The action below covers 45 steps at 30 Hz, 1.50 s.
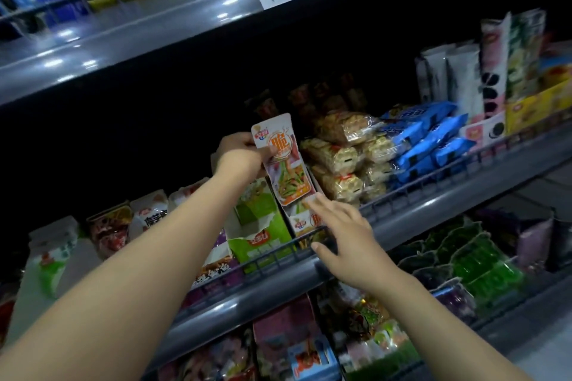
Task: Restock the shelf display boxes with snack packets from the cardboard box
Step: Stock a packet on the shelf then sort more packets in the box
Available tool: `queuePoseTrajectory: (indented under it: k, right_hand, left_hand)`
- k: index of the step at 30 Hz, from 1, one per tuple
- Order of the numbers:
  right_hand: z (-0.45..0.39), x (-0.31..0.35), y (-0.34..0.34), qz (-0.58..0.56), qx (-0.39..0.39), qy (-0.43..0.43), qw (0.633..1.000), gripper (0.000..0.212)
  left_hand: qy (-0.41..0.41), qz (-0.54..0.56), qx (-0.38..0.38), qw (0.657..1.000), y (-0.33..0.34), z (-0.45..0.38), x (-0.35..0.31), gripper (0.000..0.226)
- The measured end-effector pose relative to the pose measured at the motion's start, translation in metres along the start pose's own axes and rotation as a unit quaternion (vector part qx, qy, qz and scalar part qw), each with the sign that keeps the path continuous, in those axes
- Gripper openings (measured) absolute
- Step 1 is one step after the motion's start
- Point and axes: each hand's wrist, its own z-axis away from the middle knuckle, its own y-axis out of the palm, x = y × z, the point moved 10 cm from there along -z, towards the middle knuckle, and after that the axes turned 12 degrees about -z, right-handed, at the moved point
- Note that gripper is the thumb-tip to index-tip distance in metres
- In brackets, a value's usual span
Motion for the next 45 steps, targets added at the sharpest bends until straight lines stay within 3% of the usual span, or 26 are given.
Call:
queuePoseTrajectory:
  k: [6, 11, 14, 21, 27, 31, 36, 42, 45]
  right_hand:
    - [-0.003, 0.0, 0.003, 0.006, -0.018, 0.0, 1.0, 0.066]
    - [-0.002, 0.0, 0.005, -0.007, -0.015, 0.004, 1.0, 0.067]
    - [-0.001, 0.0, 0.006, -0.013, -0.015, 0.005, 1.0, 0.068]
    - [0.001, 0.001, 0.006, -0.02, -0.02, -0.001, 1.0, 0.069]
    - [0.009, 0.007, 0.01, -0.006, -0.018, -0.01, 1.0, 0.068]
    - [0.016, 0.018, 0.007, 0.01, -0.065, -0.045, 0.997, 0.059]
    - [0.037, 0.028, 0.019, 0.012, -0.114, -0.081, 0.99, 0.045]
    - [0.076, 0.02, 0.093, 0.016, -0.028, -0.036, 0.999, 0.039]
    - [0.1, 0.003, 0.139, 0.022, 0.023, -0.007, 0.999, 0.053]
  left_hand:
    - [-0.003, -0.026, 0.028, 0.999, 0.026, -0.006, 0.013, 0.031]
    - [0.064, -0.207, 0.007, 0.976, 0.031, -0.005, 0.022, 0.051]
    - [0.086, -0.232, -0.002, 0.969, 0.035, -0.005, 0.03, 0.054]
    - [0.147, -0.21, -0.025, 0.966, 0.036, 0.001, 0.03, 0.044]
    - [0.137, -0.164, -0.079, 0.974, 0.016, 0.026, 0.042, 0.046]
    - [0.175, -0.109, -0.118, 0.971, 0.001, 0.078, 0.05, 0.031]
    - [0.171, -0.031, -0.113, 0.978, -0.005, 0.143, 0.088, 0.018]
    - [0.1, -0.019, -0.1, 0.99, 0.007, 0.206, 0.178, 0.016]
    - [0.047, -0.03, -0.069, 0.996, 0.023, 0.233, 0.231, 0.015]
